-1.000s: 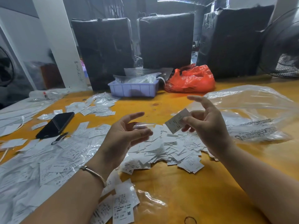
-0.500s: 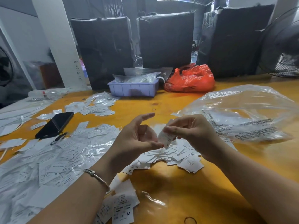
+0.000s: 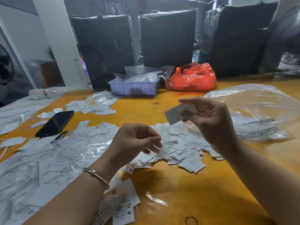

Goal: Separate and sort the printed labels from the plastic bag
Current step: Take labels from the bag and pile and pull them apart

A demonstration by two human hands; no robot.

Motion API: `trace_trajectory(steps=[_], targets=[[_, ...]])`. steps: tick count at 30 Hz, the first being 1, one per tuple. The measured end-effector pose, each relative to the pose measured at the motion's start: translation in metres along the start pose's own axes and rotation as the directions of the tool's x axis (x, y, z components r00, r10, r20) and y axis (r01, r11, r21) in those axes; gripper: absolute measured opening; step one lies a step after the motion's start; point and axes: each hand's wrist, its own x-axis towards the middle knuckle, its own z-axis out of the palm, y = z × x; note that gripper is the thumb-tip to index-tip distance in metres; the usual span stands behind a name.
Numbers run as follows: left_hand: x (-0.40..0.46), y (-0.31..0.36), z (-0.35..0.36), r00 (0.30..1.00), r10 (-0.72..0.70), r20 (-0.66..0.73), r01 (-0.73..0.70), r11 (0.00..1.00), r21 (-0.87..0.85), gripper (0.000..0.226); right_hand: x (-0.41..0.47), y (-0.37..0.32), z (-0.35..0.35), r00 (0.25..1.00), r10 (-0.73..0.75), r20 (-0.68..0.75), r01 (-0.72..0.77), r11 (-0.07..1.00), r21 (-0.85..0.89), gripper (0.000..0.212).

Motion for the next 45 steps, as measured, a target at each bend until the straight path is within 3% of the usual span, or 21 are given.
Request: trace_trajectory(steps=[3, 11, 21, 34, 42, 45], targets=[[0.000, -0.001, -0.001, 0.999, 0.018, -0.028, -0.018, 1.000, -0.004, 0.005, 0.001, -0.006, -0.004, 0.997, -0.065, -0.037, 0.065, 0.998, 0.016, 0.049], [-0.001, 0.000, -0.001, 0.997, 0.079, -0.013, -0.079, 0.997, -0.006, 0.023, -0.005, -0.021, 0.006, 0.988, -0.136, 0.069, 0.138, 0.990, -0.026, 0.028], [-0.001, -0.001, -0.001, 0.993, 0.120, 0.019, -0.120, 0.992, 0.025, 0.023, -0.006, -0.025, 0.007, 0.981, -0.163, 0.108, 0.177, 0.975, -0.134, 0.026], [-0.001, 0.001, 0.000, 0.996, 0.072, 0.052, -0.072, 0.997, -0.003, 0.035, -0.006, -0.020, 0.005, 0.959, -0.175, 0.223, 0.219, 0.958, -0.188, 0.017], [-0.001, 0.000, 0.000, 0.995, 0.029, 0.100, -0.027, 0.999, -0.019, 0.022, -0.002, -0.015, -0.001, 0.929, -0.148, 0.340, 0.241, 0.938, -0.250, 0.018], [-0.001, 0.000, 0.001, 0.991, 0.021, 0.129, -0.020, 1.000, -0.003, 0.026, -0.003, -0.012, 0.002, 0.899, -0.153, 0.410, 0.280, 0.921, -0.272, 0.020]])
